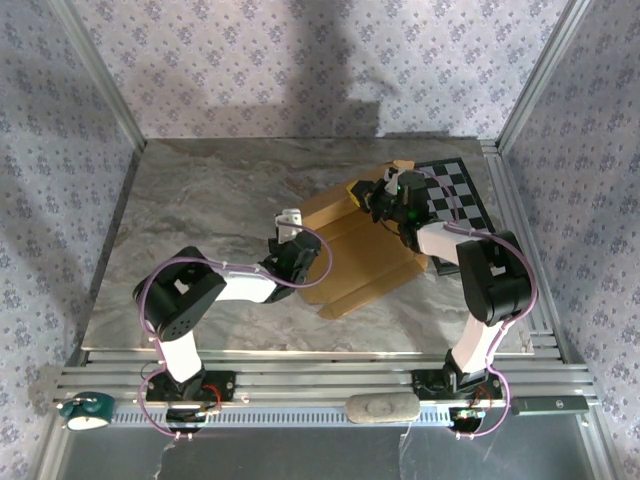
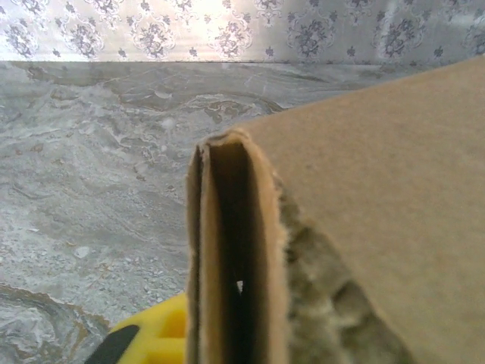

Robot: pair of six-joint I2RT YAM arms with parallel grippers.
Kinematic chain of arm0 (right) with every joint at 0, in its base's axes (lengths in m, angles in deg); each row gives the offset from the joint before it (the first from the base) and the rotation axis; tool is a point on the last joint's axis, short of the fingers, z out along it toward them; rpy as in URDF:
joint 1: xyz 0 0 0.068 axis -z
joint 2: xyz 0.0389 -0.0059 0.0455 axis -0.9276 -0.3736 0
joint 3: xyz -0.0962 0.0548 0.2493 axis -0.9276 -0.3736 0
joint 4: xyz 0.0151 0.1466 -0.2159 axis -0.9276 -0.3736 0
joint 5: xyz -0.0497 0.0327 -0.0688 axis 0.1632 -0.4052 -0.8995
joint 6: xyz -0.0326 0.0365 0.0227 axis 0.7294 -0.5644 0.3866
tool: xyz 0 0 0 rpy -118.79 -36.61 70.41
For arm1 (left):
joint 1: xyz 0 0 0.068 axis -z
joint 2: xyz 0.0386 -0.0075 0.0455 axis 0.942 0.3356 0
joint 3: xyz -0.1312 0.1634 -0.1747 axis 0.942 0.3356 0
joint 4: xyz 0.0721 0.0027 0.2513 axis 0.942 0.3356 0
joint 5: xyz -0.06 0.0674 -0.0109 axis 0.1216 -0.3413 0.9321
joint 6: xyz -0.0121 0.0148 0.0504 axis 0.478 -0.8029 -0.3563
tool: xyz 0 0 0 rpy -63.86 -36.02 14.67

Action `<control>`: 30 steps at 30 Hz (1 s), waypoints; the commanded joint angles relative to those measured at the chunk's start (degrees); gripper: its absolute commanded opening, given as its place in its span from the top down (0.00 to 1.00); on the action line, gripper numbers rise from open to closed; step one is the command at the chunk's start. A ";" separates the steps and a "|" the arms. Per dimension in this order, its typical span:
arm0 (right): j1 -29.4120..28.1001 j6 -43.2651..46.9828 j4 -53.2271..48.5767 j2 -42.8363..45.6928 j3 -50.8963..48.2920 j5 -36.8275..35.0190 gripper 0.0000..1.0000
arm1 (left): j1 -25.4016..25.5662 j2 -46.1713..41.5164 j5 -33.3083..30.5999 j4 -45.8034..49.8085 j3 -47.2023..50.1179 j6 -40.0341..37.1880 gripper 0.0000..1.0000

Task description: Fold the paper box

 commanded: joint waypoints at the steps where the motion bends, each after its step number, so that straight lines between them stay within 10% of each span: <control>1: -0.42 0.75 -5.88 0.91 0.14 2.57 1.00 | -1.86 2.33 -0.48 8.87 -1.29 1.95 0.96; 11: -0.83 0.68 -6.56 1.46 -0.22 1.61 1.00 | -2.11 4.15 -4.59 20.72 -6.49 6.08 0.99; 19: -0.79 0.50 -6.52 1.23 0.14 1.82 1.00 | -2.84 5.30 -1.42 19.61 -6.02 5.52 0.67; 26: -0.77 0.41 -6.76 1.57 0.30 1.82 1.00 | -4.10 7.03 -0.97 21.81 -8.11 5.46 1.00; 30: -0.83 1.85 -8.60 2.65 0.64 1.58 0.92 | -4.81 6.84 -2.09 22.26 -7.92 5.73 1.00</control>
